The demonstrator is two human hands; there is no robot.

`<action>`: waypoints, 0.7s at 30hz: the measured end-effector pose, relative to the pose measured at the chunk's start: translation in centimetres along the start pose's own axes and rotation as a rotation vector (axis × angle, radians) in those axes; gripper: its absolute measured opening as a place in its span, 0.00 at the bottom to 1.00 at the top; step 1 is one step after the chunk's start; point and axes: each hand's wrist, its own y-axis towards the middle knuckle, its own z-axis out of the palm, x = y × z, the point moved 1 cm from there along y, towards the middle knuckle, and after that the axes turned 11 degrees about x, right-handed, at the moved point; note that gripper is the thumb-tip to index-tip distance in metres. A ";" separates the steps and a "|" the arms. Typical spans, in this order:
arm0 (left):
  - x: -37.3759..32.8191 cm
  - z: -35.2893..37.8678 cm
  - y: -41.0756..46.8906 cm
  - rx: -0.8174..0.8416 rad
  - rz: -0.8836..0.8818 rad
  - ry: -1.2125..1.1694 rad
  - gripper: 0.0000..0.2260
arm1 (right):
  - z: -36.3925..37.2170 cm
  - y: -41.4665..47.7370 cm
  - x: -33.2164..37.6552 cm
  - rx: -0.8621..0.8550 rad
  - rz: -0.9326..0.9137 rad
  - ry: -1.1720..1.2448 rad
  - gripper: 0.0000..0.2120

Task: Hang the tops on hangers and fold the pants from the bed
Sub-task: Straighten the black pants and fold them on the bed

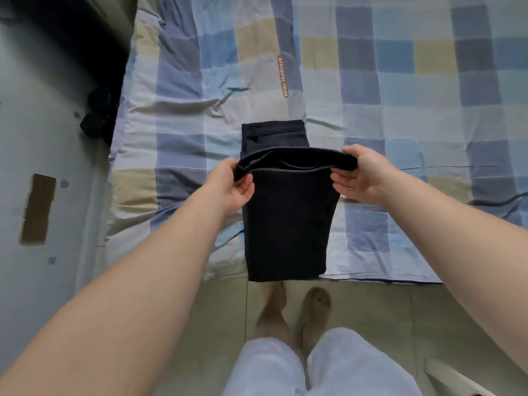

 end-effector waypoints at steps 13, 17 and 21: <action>-5.9 1.5 23.6 -0.020 0.035 0.024 0.08 | 1.5 25.2 4.9 0.029 0.012 0.023 0.12; -3.0 0.5 24.3 0.057 0.083 0.043 0.24 | 1.1 26.4 2.3 0.197 0.016 0.132 0.28; 0.8 -1.2 22.1 0.139 0.045 0.042 0.27 | -0.2 24.7 -0.7 0.285 0.035 0.186 0.32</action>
